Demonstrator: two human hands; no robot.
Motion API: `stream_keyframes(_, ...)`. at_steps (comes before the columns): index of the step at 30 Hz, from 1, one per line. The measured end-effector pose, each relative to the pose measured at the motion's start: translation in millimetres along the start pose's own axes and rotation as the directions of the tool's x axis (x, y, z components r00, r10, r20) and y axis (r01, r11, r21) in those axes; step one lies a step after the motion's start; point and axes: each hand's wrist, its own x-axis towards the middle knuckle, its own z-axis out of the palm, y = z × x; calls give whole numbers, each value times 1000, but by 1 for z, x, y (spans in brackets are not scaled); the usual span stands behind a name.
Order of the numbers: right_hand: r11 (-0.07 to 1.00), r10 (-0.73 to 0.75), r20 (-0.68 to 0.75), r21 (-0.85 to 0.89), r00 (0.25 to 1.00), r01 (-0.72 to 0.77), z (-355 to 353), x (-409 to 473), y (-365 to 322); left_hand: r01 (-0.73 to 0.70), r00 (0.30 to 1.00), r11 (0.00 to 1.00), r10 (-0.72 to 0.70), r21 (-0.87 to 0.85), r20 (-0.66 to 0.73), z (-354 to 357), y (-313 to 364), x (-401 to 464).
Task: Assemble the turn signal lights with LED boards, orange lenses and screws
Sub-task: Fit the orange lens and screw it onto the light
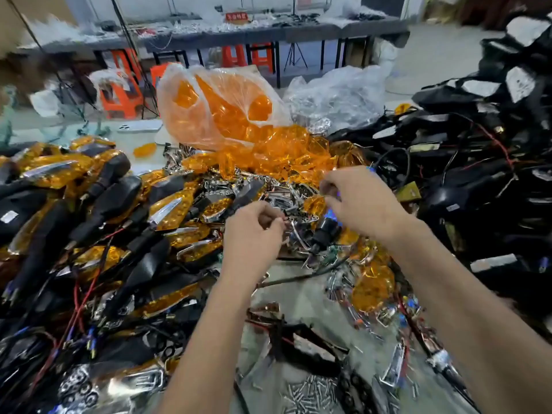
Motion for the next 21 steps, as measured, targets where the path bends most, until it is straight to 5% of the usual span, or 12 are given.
stream_keyframes(6,981,-3,177,-191,984,37,32,52,-2,109,994,981,-109,-159,9,15,-17,28)
stream_keyframes(11,999,-6,-127,-44,992,0,35,49,13,203,979,879,-195,-431,62,9,-25,36)
stream_keyframes(16,965,-35,-541,201,840,170,33,27,-9,362,932,701,-275,-615,236,13,-23,40)
stream_keyframes(18,932,-71,-573,253,816,259,35,24,-22,408,913,627,-255,-664,320,15,-22,41)
stream_keyframes(21,883,-174,-435,328,883,335,37,21,-33,348,937,531,-207,-773,281,11,-22,43)
